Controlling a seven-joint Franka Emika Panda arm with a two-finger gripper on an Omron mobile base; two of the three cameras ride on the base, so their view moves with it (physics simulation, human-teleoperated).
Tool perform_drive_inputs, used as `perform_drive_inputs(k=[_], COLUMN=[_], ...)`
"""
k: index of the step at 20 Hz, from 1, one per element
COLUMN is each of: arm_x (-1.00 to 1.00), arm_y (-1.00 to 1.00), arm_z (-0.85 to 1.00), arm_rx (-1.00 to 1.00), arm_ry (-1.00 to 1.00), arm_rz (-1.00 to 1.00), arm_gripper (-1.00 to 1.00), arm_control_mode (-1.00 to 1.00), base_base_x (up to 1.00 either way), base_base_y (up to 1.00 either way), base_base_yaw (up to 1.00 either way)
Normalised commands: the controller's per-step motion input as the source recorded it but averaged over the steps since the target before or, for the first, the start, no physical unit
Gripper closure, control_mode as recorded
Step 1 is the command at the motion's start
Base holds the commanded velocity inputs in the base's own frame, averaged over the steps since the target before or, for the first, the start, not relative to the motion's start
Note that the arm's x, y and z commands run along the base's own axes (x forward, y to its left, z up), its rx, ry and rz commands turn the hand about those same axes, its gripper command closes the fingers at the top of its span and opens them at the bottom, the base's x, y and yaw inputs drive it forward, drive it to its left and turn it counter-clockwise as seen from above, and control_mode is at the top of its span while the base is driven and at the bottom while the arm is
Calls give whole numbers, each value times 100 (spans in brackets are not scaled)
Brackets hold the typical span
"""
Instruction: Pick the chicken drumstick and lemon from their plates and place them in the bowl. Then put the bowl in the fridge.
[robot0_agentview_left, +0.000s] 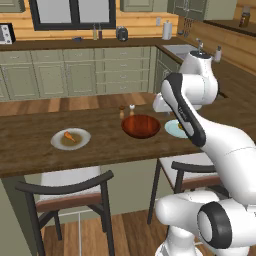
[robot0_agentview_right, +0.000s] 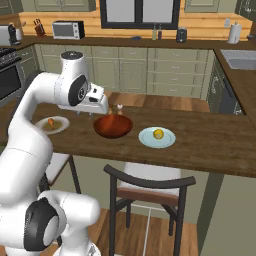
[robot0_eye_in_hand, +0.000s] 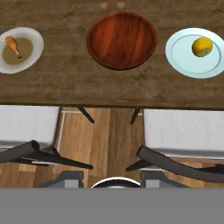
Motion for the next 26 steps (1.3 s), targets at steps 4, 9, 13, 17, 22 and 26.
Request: perform_drive_inputs(k=[4,9,13,17,22,26], arm_x=[-12,22,62,62,59,57], arm_y=[-47,-100,-100,-100,-71,-33], arm_z=[-13,-26,-19,-25,-43,-73], arm_rx=[0,0,0,0,0,5], arm_ry=[0,5,7,6,8,10], arm_rz=[0,-4,-6,-7,-13,-6], arm_gripper=[-100,-100,-100,-100,-100,-100], arm_control_mode=[-100,-100,-100,-100,-100,-100], base_base_x=[0,0,0,0,0,0], base_base_y=[0,0,0,0,0,0], base_base_yaw=[0,0,0,0,0,0])
